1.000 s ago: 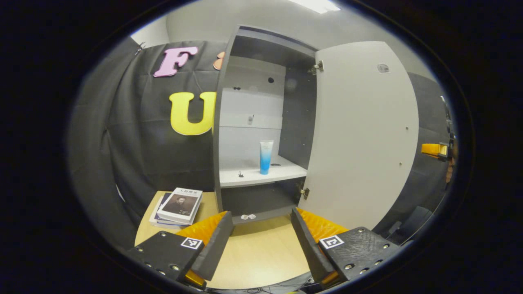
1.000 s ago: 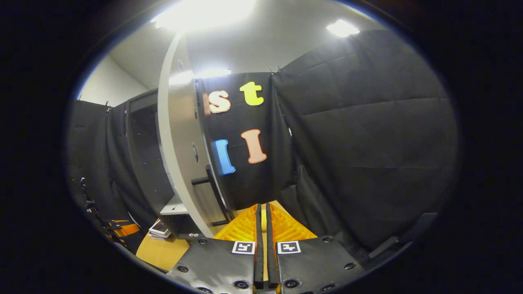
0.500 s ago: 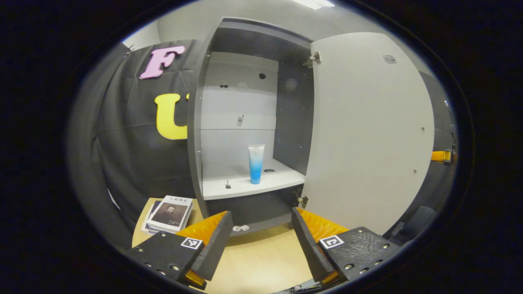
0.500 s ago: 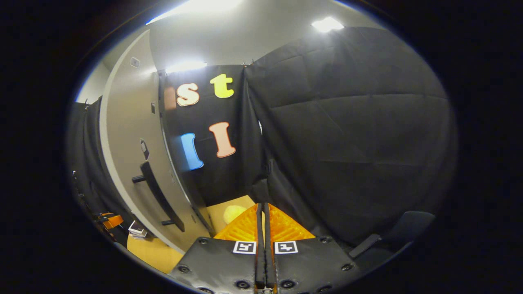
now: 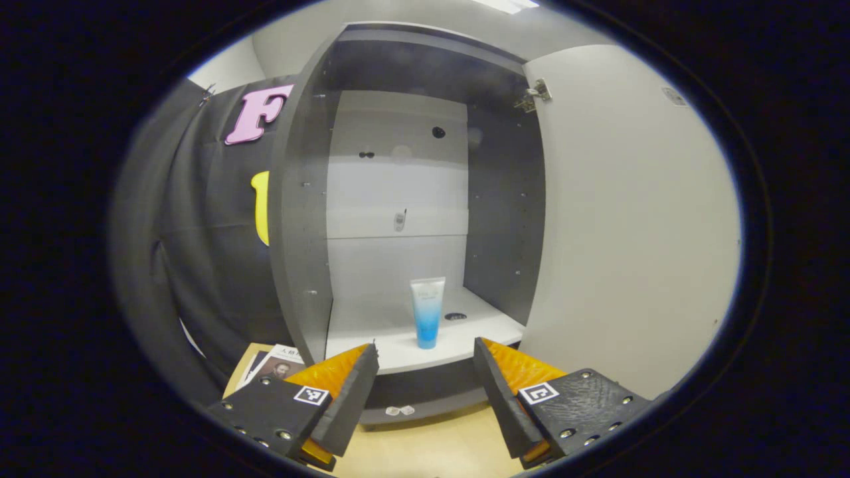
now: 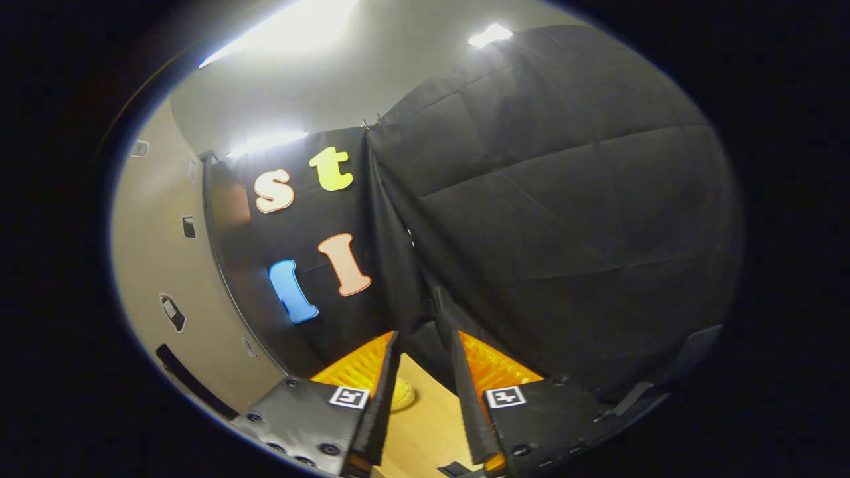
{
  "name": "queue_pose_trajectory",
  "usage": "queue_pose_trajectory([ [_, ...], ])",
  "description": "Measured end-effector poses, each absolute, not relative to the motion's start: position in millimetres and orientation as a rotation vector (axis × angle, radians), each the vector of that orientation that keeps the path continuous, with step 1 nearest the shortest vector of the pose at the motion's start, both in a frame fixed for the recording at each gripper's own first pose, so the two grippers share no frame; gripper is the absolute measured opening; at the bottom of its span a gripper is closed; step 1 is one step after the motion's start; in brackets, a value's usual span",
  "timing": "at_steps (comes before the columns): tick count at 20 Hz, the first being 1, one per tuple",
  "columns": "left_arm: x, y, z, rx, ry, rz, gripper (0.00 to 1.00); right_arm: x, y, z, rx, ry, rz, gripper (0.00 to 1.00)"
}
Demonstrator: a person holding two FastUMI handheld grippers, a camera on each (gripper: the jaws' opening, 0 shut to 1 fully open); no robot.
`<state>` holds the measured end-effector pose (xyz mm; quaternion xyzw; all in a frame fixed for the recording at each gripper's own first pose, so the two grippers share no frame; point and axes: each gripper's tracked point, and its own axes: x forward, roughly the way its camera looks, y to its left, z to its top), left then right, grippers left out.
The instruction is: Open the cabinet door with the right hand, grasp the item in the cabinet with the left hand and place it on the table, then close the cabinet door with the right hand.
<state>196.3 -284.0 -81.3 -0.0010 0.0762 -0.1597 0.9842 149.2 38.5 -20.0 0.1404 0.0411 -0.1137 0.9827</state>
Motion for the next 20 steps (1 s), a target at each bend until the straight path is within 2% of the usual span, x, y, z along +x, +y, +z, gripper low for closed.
queue_pose_trajectory([
  [1,206.1,-287.0,-79.9,0.002,0.146,-0.308,0.87,159.2,31.4,-24.3,0.278,0.084,-0.231,0.82],
  [2,217.3,-288.6,-80.8,0.008,0.141,-0.294,0.87,160.1,25.0,-26.0,0.268,0.083,-0.238,0.74],
  [3,226.9,-291.0,-81.2,0.012,0.140,-0.281,0.87,168.1,17.6,-27.6,0.254,0.080,-0.246,0.83],
  [4,235.1,-298.2,-81.4,0.010,0.138,-0.275,0.87,176.0,11.2,-27.3,0.237,0.075,-0.252,0.76],
  [5,244.9,-302.3,-84.6,0.003,0.140,-0.268,0.88,183.7,3.0,-26.1,0.208,0.064,-0.268,0.88],
  [7,262.4,-309.1,-89.9,-0.032,0.141,-0.257,0.88,198.5,-9.9,-29.0,0.144,0.049,-0.294,0.98],
  [8,269.9,-313.7,-93.6,-0.052,0.143,-0.256,0.88,207.2,-11.2,-32.3,0.116,0.054,-0.294,0.92],
  [9,276.2,-316.6,-95.2,-0.068,0.144,-0.257,0.88,212.9,-13.2,-35.2,0.098,0.061,-0.291,0.98],
  [20,336.6,-341.5,-115.7,-0.009,0.161,-0.219,0.88,264.2,-18.0,-54.5,0.081,0.130,-0.247,0.98],
])
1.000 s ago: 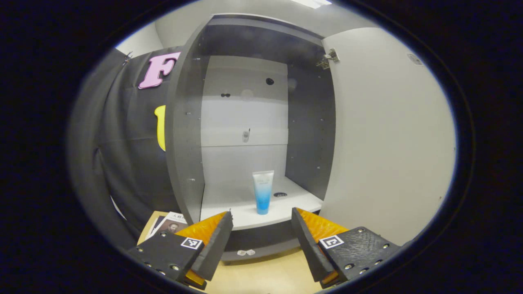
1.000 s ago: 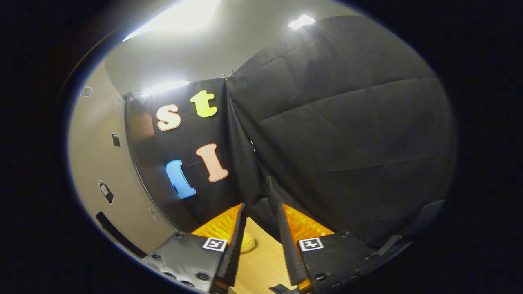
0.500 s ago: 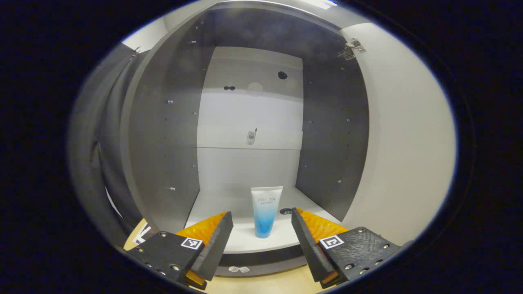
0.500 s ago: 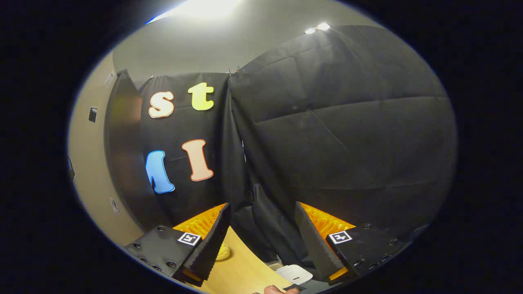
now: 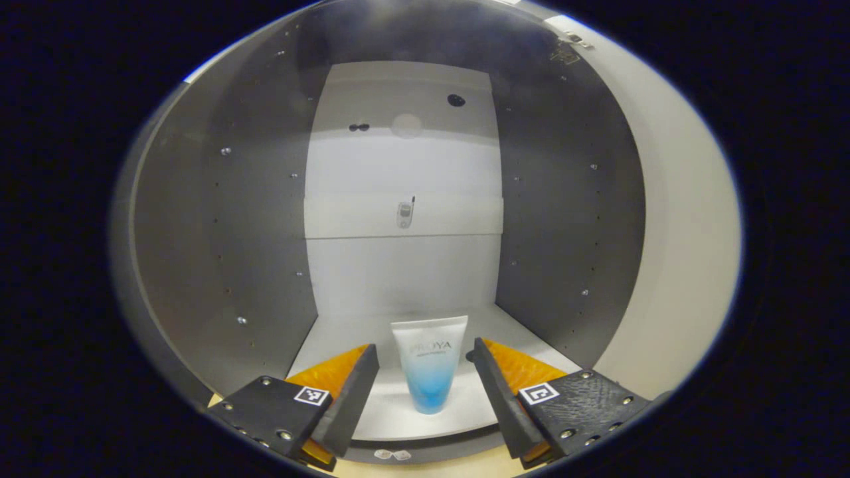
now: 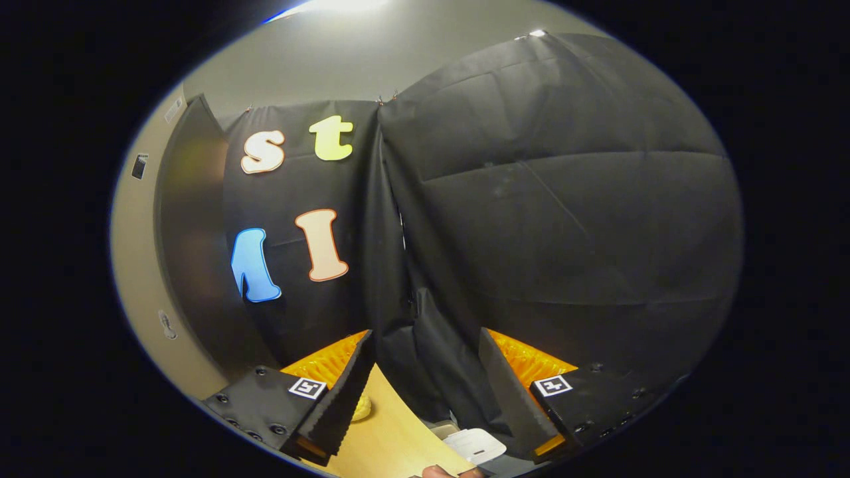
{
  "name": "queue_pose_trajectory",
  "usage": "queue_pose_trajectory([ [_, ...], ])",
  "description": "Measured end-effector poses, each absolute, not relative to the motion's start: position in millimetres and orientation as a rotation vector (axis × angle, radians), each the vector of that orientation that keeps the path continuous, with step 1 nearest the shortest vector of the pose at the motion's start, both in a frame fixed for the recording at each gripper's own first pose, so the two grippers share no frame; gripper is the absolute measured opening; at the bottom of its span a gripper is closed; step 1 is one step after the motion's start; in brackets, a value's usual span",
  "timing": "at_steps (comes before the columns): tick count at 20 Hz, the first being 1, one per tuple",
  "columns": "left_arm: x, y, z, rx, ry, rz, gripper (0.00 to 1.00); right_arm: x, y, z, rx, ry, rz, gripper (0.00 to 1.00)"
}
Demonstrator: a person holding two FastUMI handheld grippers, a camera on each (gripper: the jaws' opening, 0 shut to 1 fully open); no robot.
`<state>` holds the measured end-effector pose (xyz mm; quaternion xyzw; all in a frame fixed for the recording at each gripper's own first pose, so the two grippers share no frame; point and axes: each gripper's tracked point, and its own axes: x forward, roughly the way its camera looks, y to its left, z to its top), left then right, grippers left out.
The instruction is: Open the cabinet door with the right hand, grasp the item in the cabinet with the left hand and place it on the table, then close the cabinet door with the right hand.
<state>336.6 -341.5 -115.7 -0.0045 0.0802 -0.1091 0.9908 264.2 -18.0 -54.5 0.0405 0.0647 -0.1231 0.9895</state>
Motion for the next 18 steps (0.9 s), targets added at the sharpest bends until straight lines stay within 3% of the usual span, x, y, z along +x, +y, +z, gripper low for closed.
queue_pose_trajectory([
  [3,345.4,-346.2,-118.2,0.016,0.157,-0.198,0.87,275.1,-15.7,-57.3,0.074,0.142,-0.230,0.98],
  [6,351.3,-341.3,-118.9,0.092,0.159,-0.148,0.65,278.8,-13.0,-61.5,0.058,0.155,-0.217,0.98],
  [9,351.1,-341.0,-114.3,0.056,0.140,-0.149,0.58,278.8,-14.2,-64.0,0.028,0.163,-0.218,0.98],
  [18,321.2,-326.2,-84.5,-0.042,0.070,-0.196,0.55,269.6,-11.7,-60.8,0.035,0.167,-0.217,0.98],
])
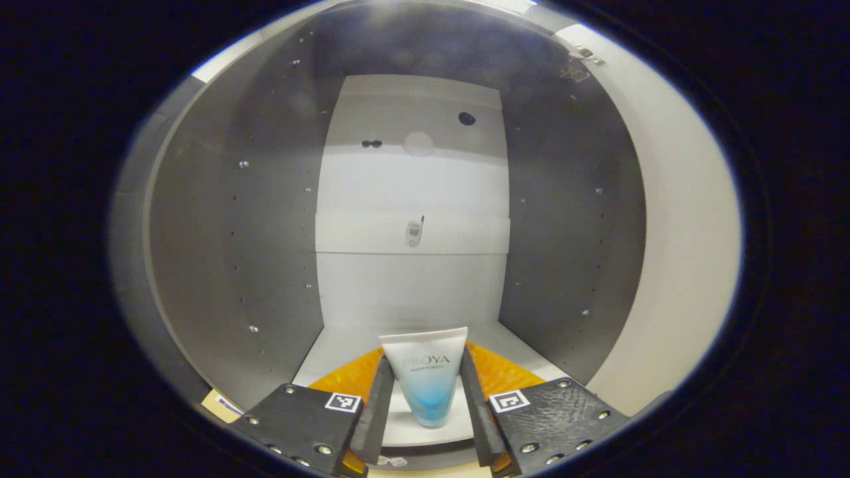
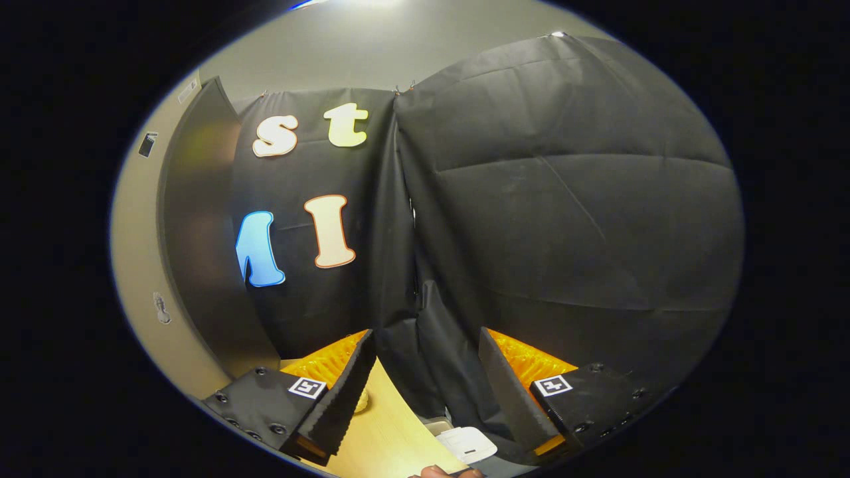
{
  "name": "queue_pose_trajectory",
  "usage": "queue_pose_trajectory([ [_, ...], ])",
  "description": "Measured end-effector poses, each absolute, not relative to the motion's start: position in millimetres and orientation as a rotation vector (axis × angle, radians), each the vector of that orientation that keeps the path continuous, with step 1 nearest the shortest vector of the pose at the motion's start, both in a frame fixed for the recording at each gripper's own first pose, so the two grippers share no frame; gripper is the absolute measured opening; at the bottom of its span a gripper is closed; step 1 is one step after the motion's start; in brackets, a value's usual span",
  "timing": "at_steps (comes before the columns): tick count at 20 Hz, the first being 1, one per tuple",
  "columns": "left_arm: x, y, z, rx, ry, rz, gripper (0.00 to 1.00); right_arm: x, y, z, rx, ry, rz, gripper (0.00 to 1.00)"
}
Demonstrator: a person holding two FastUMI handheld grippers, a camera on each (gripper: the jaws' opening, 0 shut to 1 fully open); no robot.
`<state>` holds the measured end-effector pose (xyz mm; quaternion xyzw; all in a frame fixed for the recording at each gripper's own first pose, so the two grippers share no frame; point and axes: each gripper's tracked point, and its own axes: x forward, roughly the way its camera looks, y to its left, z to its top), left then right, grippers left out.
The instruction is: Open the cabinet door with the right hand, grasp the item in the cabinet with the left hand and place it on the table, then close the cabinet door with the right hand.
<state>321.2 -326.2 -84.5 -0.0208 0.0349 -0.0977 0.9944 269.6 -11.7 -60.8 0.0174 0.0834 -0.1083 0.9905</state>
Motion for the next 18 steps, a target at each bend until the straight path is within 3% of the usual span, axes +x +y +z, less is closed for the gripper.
queue_pose_trajectory([
  [10,235.0,-284.1,-33.8,-0.013,-0.039,-0.254,0.56,241.4,16.9,-50.4,0.025,0.133,-0.189,0.92],
  [12,217.4,-266.3,-36.4,0.018,-0.051,-0.244,0.56,234.1,21.8,-52.5,0.019,0.139,-0.190,0.92],
  [13,209.0,-253.2,-40.7,0.047,-0.058,-0.233,0.55,230.6,24.4,-53.3,0.018,0.141,-0.190,1.00],
  [15,198.7,-227.1,-64.0,0.093,-0.057,-0.203,0.55,226.6,28.1,-52.1,0.026,0.143,-0.191,0.92],
  [18,191.2,-201.3,-101.1,0.094,-0.040,-0.178,0.55,221.7,38.1,-46.9,0.061,0.132,-0.170,0.92],
])
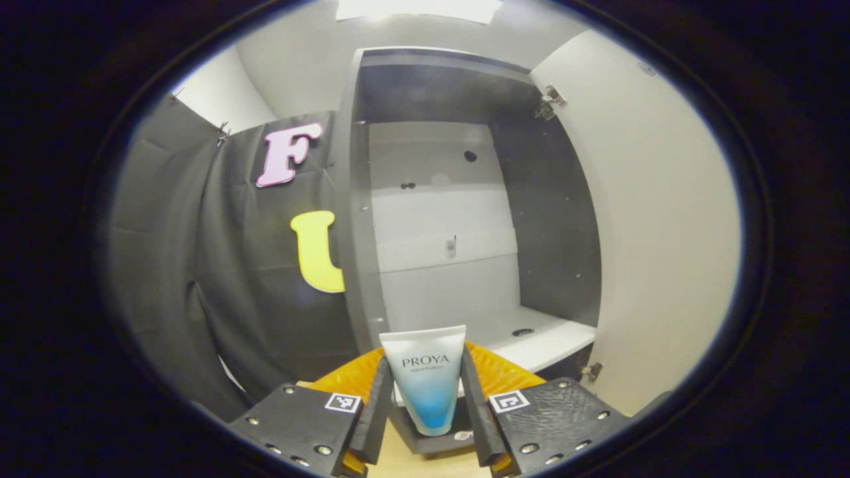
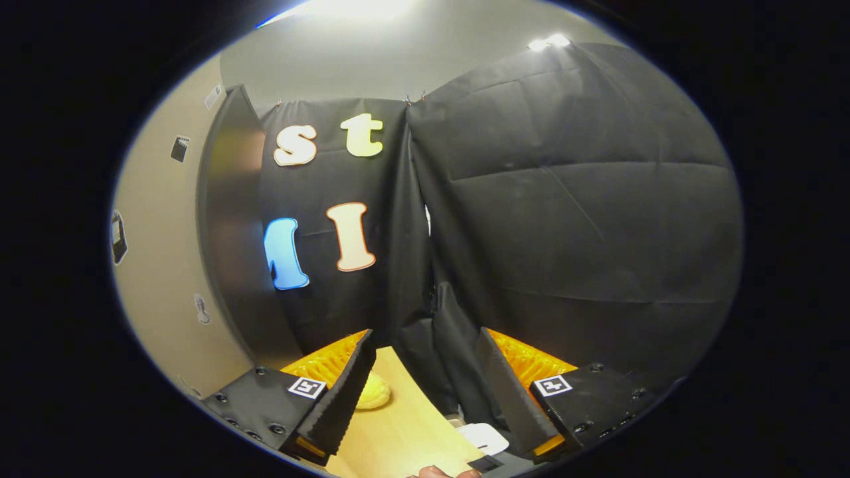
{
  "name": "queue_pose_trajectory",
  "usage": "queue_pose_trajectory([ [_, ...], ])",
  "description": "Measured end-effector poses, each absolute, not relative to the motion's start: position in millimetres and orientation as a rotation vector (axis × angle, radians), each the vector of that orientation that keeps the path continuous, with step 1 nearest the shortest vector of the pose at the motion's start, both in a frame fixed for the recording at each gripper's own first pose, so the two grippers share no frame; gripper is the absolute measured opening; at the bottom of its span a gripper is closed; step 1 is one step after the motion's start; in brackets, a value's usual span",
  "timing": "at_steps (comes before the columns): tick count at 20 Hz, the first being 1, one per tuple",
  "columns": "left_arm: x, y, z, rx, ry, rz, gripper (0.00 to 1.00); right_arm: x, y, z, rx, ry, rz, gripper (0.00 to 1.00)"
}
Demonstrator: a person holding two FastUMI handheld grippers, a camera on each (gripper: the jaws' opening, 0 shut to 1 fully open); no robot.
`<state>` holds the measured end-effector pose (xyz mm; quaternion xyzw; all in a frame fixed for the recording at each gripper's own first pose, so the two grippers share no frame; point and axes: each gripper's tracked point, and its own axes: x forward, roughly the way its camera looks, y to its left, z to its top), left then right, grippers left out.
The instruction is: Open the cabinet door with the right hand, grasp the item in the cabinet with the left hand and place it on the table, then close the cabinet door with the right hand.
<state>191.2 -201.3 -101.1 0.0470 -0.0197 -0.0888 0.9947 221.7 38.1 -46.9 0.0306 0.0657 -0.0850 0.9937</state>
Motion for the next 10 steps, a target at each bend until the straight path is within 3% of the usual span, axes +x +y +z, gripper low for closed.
queue_pose_trajectory([
  [1,189.0,-193.6,-113.9,0.075,-0.032,-0.171,0.55,218.8,36.5,-45.5,0.058,0.126,-0.177,0.97],
  [2,187.7,-187.1,-125.4,0.053,-0.029,-0.165,0.55,216.1,35.5,-43.3,0.048,0.125,-0.185,0.92],
  [3,187.1,-179.4,-138.1,0.032,-0.028,-0.158,0.55,211.7,36.2,-43.1,0.041,0.125,-0.190,0.98],
  [6,194.8,-145.0,-188.7,-0.016,-0.006,-0.124,0.55,202.9,38.7,-37.1,0.062,0.118,-0.204,0.98],
  [7,196.9,-135.5,-210.9,-0.024,0.015,-0.116,0.55,200.2,39.9,-37.5,0.077,0.118,-0.209,0.92],
  [10,202.9,-120.2,-262.4,-0.070,0.055,-0.110,0.55,194.7,50.6,-40.4,0.143,0.115,-0.193,0.96],
])
